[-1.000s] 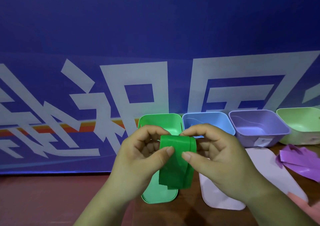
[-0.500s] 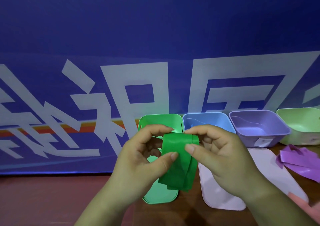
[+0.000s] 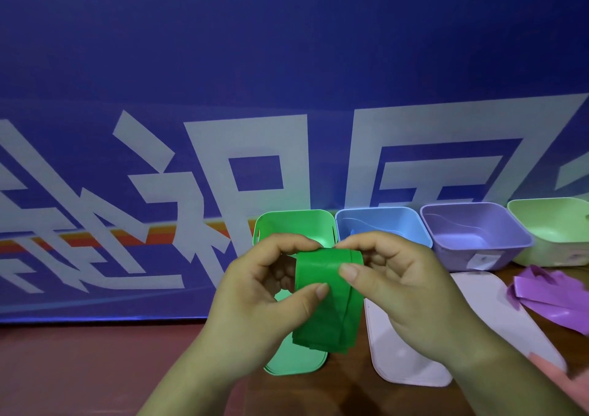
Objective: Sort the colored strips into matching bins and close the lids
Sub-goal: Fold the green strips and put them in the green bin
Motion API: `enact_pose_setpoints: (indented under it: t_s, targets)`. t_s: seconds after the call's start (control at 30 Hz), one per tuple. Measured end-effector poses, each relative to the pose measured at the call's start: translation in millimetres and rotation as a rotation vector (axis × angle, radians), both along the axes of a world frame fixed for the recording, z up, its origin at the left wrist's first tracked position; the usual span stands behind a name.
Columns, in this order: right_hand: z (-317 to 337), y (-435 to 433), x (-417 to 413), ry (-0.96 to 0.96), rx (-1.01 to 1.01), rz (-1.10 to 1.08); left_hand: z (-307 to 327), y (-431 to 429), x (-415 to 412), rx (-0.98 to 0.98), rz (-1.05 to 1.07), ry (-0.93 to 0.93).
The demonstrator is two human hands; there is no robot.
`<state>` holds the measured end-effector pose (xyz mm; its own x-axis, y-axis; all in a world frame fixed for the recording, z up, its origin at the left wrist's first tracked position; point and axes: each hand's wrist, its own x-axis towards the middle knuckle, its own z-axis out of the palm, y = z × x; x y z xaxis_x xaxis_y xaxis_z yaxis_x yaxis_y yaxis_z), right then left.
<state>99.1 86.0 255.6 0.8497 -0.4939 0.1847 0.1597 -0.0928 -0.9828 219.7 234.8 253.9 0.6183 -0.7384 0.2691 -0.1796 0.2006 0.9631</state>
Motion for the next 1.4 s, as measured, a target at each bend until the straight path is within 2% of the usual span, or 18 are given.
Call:
enact_pose_setpoints:
  t_s: [0.17,0.33,0.5,0.77,1.2,1.27,1.4]
  targets:
    - [1.8,0.7,-3.7,0.002,-0.012,0.058,3.7,0.1,-0.7,-0.008,-0.02,0.056]
    - [2.4,1.7,-5.8,0.0,-0.132,0.05,6.8,0.1,-1.6,-0.006,-0.045,0.121]
    - [2.0,1.8,-5.5,-0.008,-0.15,0.034,8.4,0.7,-2.3,-0.006,-0.062,0.146]
    - [3.0,0.4,-2.7,-0.05,0.023,0.06,6.8,4.9,0.8,0.032,-0.063,0.028]
    - [2.4,2.5,-1.2,-0.009,0.025,0.001,1.2,2.2,-3.1,0.006,-0.003,-0.038]
    - [1.1,6.3,-1.3,0.019,-0.044,-0.042,1.0,1.1,-4.8,-0.002,0.009,-0.003]
    - [-5.5,10.2,-0.9,0.091,-0.392,-0.211,1.1,-2.8,-8.7,-0.005,0.05,0.028]
